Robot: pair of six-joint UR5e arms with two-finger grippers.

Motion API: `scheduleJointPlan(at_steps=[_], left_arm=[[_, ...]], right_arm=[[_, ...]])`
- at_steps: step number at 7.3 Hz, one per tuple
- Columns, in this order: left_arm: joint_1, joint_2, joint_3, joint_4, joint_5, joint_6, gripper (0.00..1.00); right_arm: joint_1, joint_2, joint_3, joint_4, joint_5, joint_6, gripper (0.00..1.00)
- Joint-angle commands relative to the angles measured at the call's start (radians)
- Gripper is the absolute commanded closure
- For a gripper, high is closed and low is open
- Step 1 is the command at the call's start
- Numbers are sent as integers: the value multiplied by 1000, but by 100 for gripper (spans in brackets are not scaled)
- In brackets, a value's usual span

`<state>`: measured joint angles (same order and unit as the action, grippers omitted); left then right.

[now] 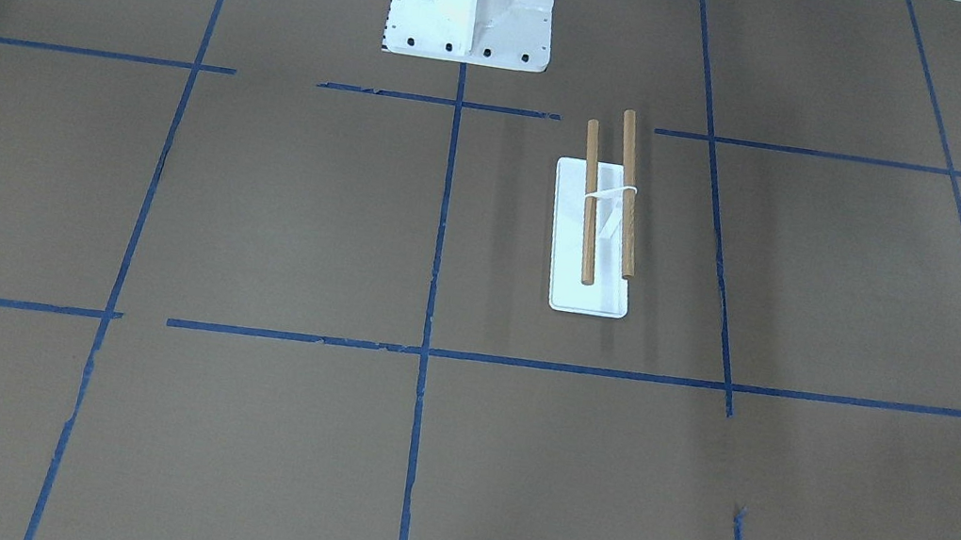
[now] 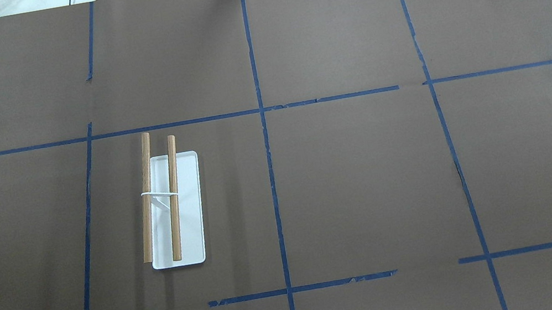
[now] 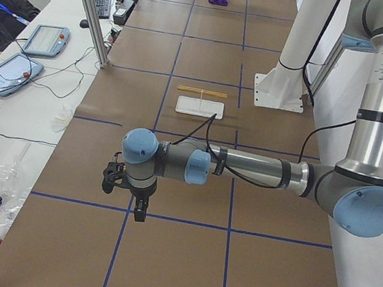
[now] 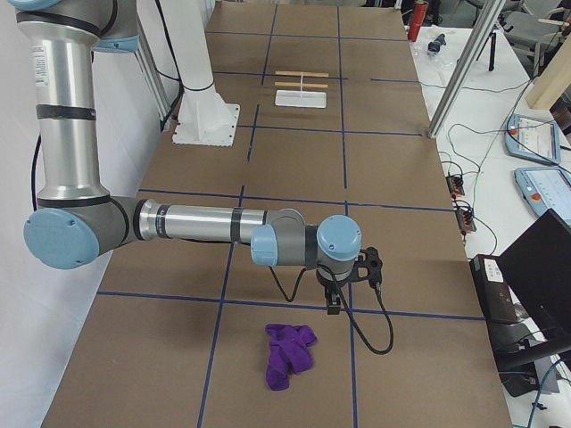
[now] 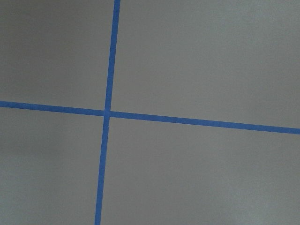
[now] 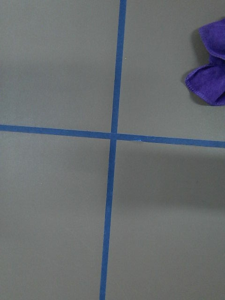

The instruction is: Hang towel on rack

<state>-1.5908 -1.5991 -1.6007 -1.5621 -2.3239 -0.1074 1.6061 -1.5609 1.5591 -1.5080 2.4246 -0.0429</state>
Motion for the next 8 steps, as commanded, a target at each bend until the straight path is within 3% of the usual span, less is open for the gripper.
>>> scheduleJointPlan(at_steps=[1, 5, 8], left_arm=[[0, 1, -4, -1, 0, 0, 0], [0, 1, -5, -1, -2, -2, 0], [0, 1, -10, -1, -2, 0, 0]], right_arm=[[0, -1, 4, 3, -7, -12, 0], [-20, 24, -32, 0, -2, 47, 0], [-34, -60, -262, 470, -24, 49, 0]])
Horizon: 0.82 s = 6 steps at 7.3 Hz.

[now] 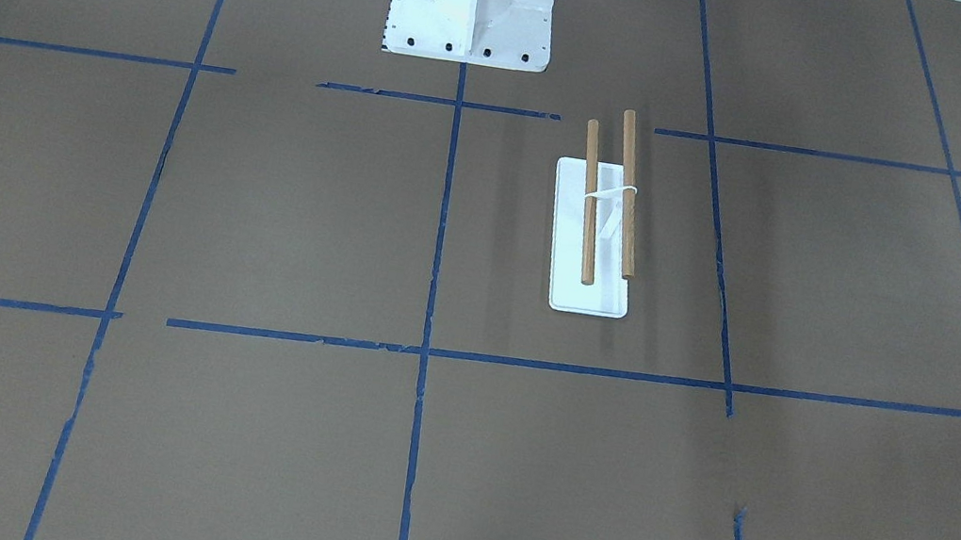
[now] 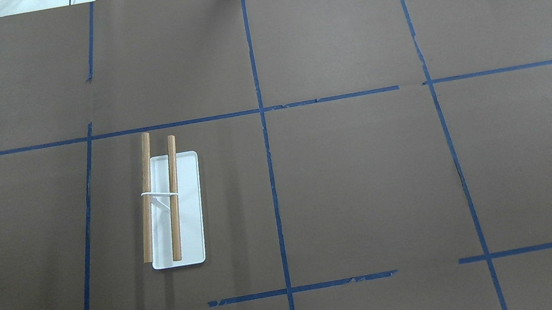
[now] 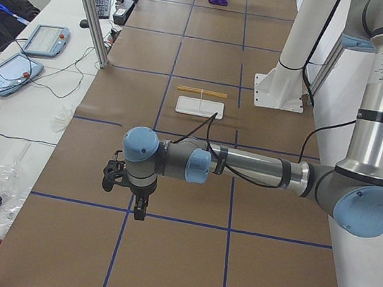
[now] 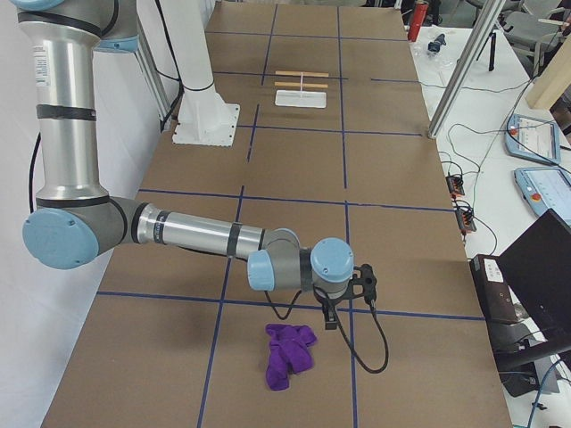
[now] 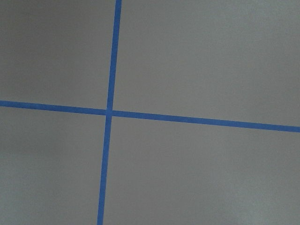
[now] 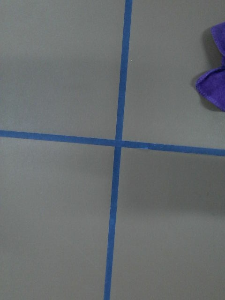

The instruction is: Hang towel on rack

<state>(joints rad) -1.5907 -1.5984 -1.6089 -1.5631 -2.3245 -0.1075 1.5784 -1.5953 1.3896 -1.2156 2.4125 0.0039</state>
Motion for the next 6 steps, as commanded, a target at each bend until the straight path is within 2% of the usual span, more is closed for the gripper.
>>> scheduleJointPlan(at_steps=[1, 3, 6], left_arm=[[0, 0, -2, 0, -1, 0, 0], [0, 0, -2, 0, -1, 0, 0], [-2, 1, -19, 3, -38, 0, 0]], right_arm=[[-33, -52, -110, 182, -19, -7, 0], [-98, -99, -109, 188, -82, -12, 0], [-101, -144, -116, 188, -141, -83, 0]])
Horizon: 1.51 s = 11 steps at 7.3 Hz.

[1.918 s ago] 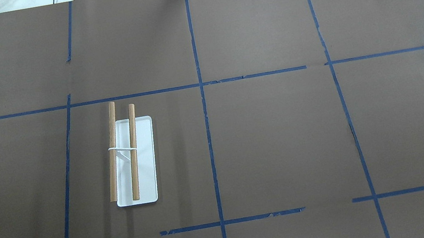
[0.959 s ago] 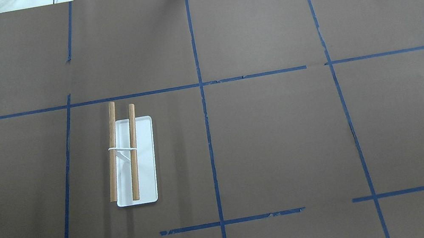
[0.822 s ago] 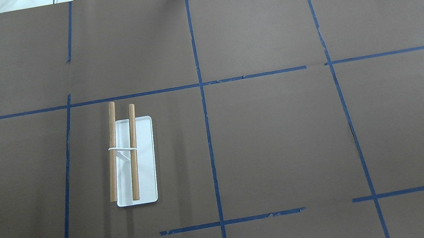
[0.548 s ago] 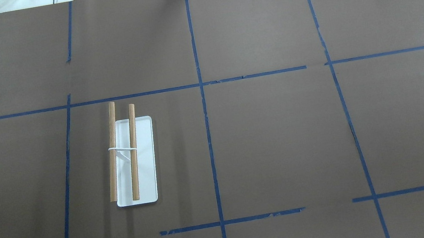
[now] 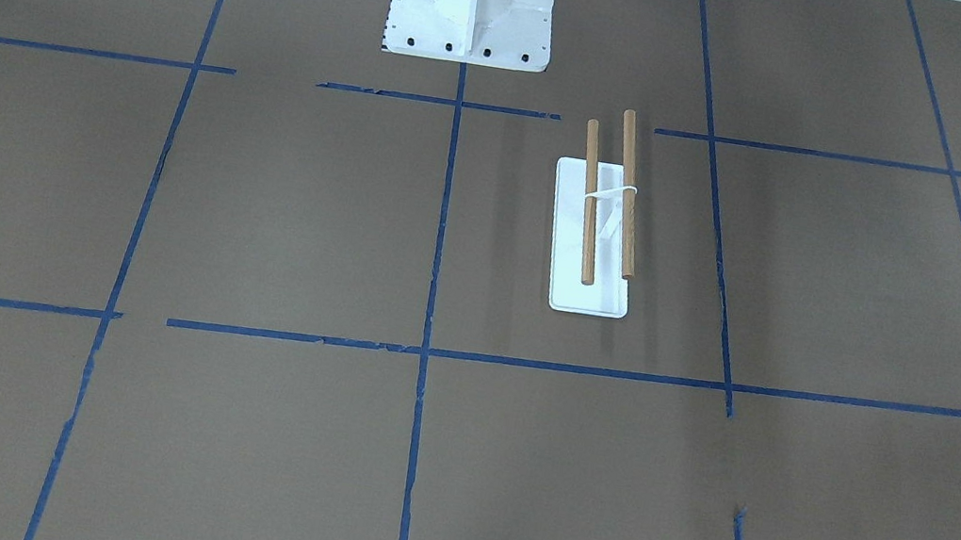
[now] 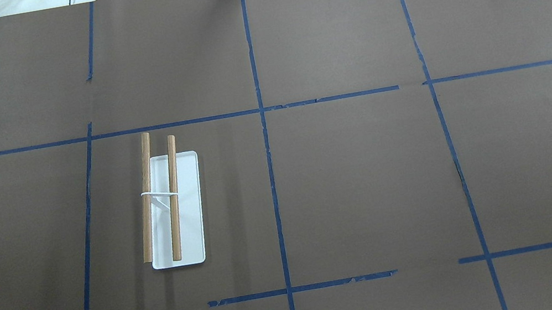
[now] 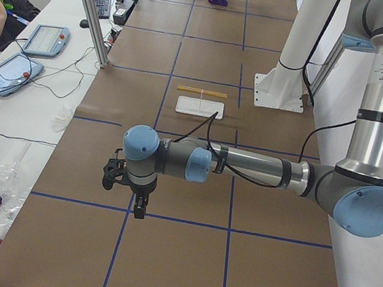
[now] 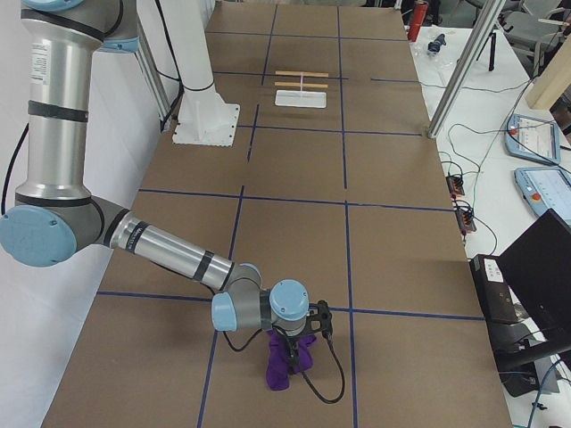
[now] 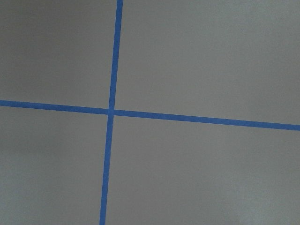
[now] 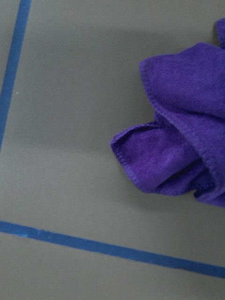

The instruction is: Hang towel on rack

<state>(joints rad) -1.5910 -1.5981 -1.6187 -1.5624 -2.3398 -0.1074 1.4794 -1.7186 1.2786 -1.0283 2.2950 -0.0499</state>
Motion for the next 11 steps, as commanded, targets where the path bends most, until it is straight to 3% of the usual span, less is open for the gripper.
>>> scheduleJointPlan(at_steps=[1, 4, 5, 6, 9, 11], left_arm=[[-1, 6, -23, 4, -23, 0, 0], [-3, 12, -52, 8, -23, -3, 0], [-3, 20, -61, 9, -23, -3, 0], [-3, 20, -64, 9, -23, -3, 0], [-1, 20, -64, 9, -23, -3, 0], [-1, 18, -66, 2, -23, -3, 0]], right_arm=[[-2, -22, -16, 2, -23, -28, 0], [-4, -12, -62, 2, -25, -19, 0], [-4, -7, -61, 4, -25, -16, 79], [-4, 1, -55, 5, -23, -28, 100], [-2, 27, -38, 5, -11, -27, 100], [68, 28, 58, 5, 58, -27, 100]])
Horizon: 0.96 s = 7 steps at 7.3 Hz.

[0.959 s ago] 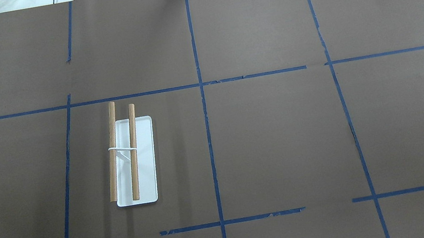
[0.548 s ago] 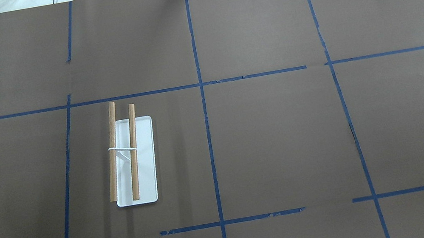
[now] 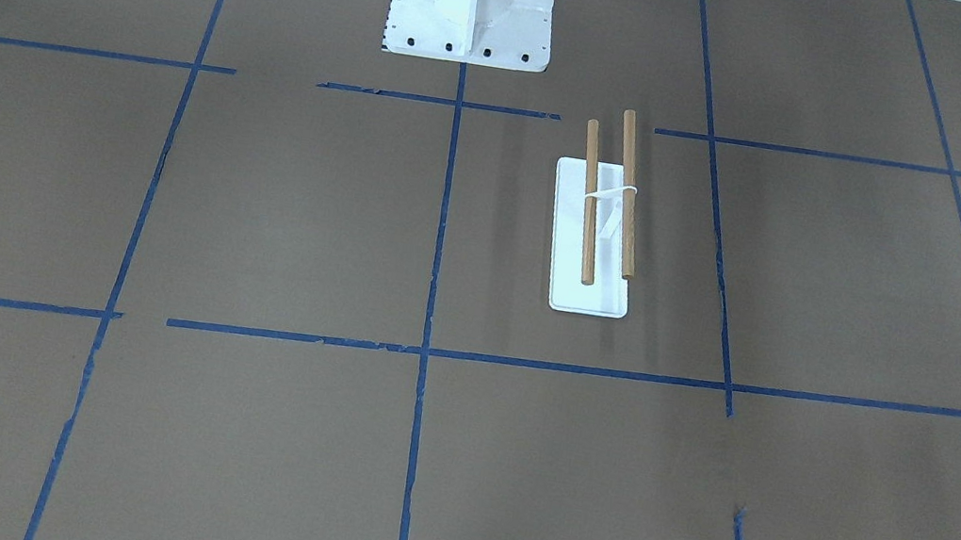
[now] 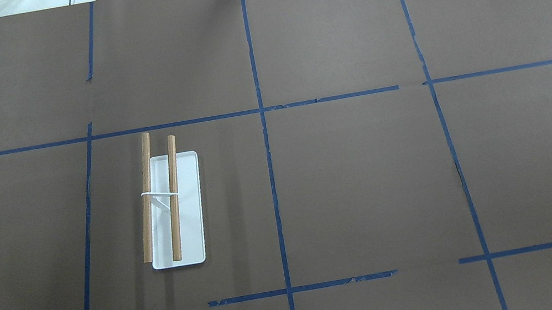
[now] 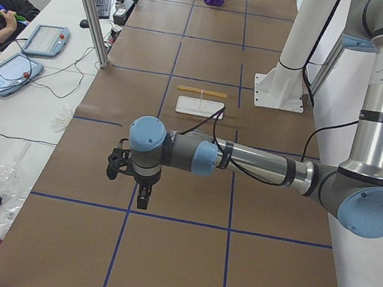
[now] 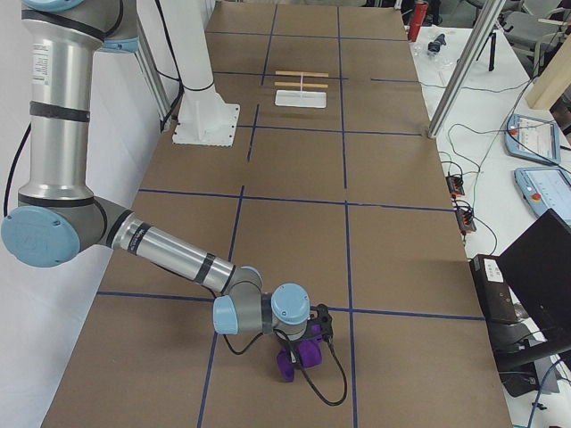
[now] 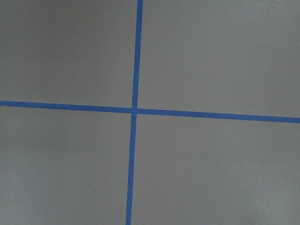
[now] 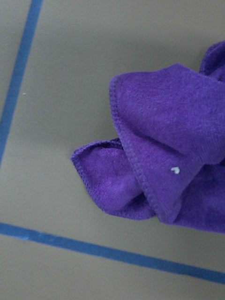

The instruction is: Hang towel on rack

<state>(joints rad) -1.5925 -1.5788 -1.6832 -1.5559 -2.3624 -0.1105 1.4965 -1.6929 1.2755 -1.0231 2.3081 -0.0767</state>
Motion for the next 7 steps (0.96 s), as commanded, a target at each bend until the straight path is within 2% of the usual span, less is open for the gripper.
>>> scheduleJointPlan(at_steps=[1, 2, 3, 5, 7], left_arm=[[0, -7, -7, -7, -1, -2, 0], [0, -15, -18, -15, -3, -2, 0], [0, -17, -16, -82, -12, -18, 0], [19, -17, -4, -269, -20, -230, 0], [74, -18, -6, -504, -20, -403, 0]], right_arm=[[108, 8, 158, -6, 81, 14, 100], [128, 21, 253, -17, 94, 40, 100], [131, 62, 313, -15, 94, 192, 100], [119, 149, 361, -5, 96, 435, 100], [-32, 238, 409, 0, 91, 625, 100]])
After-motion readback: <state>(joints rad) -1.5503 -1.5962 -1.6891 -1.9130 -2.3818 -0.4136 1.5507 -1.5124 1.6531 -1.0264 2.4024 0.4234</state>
